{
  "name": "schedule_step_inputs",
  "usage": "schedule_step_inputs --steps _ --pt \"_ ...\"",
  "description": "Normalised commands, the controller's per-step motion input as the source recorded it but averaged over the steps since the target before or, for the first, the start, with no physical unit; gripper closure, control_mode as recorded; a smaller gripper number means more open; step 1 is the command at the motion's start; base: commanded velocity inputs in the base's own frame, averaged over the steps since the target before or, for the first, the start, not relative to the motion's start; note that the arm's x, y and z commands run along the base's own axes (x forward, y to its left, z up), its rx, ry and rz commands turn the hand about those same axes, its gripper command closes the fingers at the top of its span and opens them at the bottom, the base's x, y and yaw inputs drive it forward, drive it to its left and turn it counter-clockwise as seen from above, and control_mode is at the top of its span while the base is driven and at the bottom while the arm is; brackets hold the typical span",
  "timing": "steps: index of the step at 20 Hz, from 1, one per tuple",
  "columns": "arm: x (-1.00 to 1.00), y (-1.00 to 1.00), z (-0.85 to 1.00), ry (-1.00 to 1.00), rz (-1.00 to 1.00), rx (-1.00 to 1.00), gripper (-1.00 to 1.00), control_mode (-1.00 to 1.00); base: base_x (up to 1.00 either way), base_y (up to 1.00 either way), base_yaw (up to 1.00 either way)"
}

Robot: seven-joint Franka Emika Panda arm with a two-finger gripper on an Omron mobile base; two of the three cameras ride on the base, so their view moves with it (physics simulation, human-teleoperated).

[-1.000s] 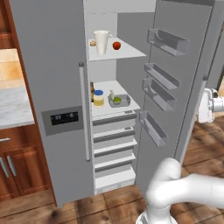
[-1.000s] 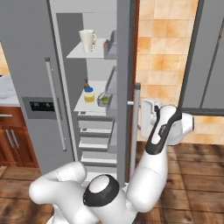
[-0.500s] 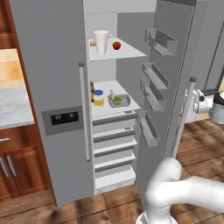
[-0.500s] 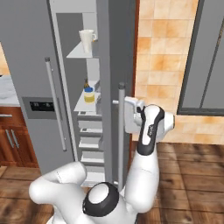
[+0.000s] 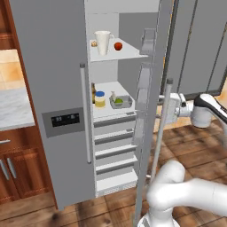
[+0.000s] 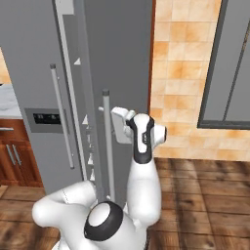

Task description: Place the tupperware on the second highest shelf of the fridge. Make space for the tupperware among the existing items by rearranging them on the shelves if needed. Close the fridge door when finished.

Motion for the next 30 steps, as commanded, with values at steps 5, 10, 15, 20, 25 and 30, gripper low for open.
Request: schedule_step_inputs --steps 5,10,15,20,25,30 --pt "0.46 0.83 0.13 0.0 -0.09 0.0 -1.0 -1.0 0.0 0.0 0.0" --pt "0.6 0.55 0.25 0.0 -0.16 0.0 -1.0 -1.0 0.0 0.0 0.0" --pt "0.74 0.03 0.28 0.0 -0.26 0.0 -1.0 -1.0 0.0 0.0 0.0" --pt "0.83 -0.03 0.4 0.0 -0.31 0.0 -1.0 -1.0 0.0 0.0 0.0" --pt "0.91 -0.02 0.34 0.0 -0.29 0.0 -1.0 -1.0 0.0 0.0 0.0" --pt "0.97 -0.03 0.16 0.02 -0.25 0.0 -1.0 -1.0 0.0 0.0 0.0"
